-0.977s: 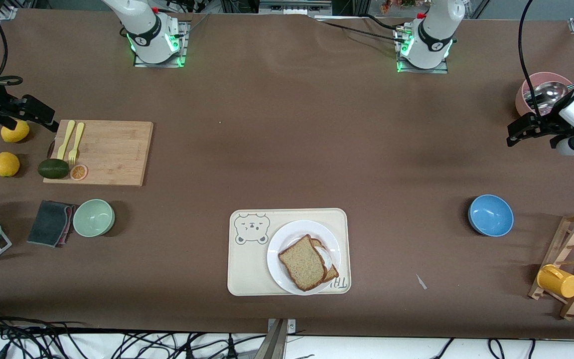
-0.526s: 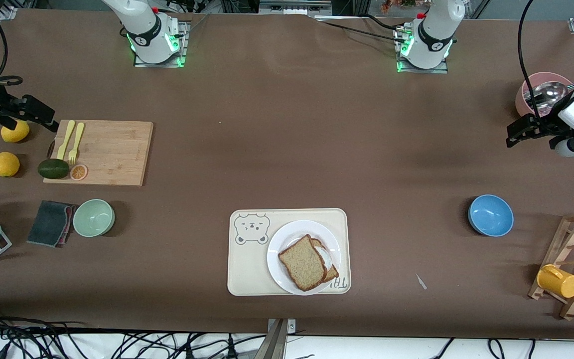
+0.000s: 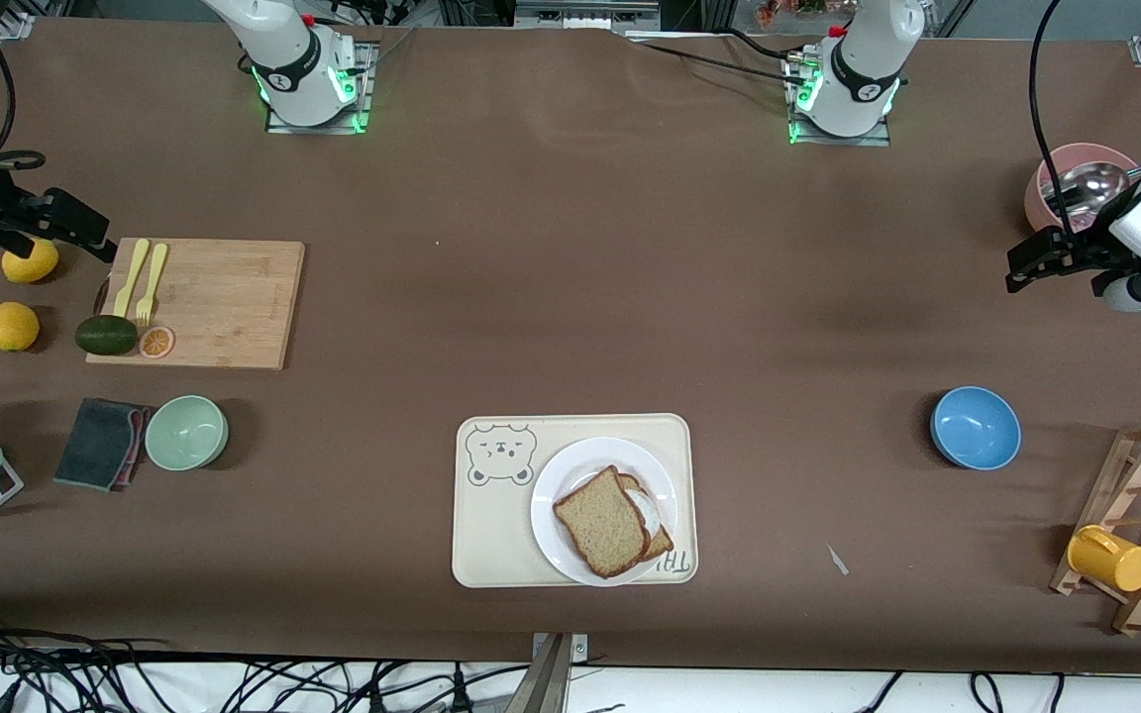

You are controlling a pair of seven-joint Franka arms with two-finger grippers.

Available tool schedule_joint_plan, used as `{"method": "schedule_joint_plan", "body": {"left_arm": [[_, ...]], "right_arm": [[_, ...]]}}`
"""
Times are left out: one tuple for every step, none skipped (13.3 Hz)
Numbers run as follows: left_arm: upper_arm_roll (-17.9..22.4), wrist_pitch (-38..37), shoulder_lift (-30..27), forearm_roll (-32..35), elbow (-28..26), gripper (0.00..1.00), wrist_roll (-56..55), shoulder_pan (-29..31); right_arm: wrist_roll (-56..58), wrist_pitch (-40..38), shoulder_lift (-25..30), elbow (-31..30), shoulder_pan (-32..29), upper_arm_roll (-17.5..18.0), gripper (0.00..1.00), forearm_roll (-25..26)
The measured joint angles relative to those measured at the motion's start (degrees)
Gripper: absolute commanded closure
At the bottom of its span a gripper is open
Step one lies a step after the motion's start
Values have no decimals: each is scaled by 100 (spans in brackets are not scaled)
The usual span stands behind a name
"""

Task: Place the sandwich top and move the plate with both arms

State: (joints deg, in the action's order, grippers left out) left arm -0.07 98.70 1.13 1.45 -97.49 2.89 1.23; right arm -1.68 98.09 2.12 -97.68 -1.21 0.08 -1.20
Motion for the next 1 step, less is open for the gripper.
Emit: {"method": "schedule_joint_plan", "body": {"left_arm": [[0,0,0,0,0,0,0,0]], "right_arm": [[0,0,0,0,0,0,0,0]]}}
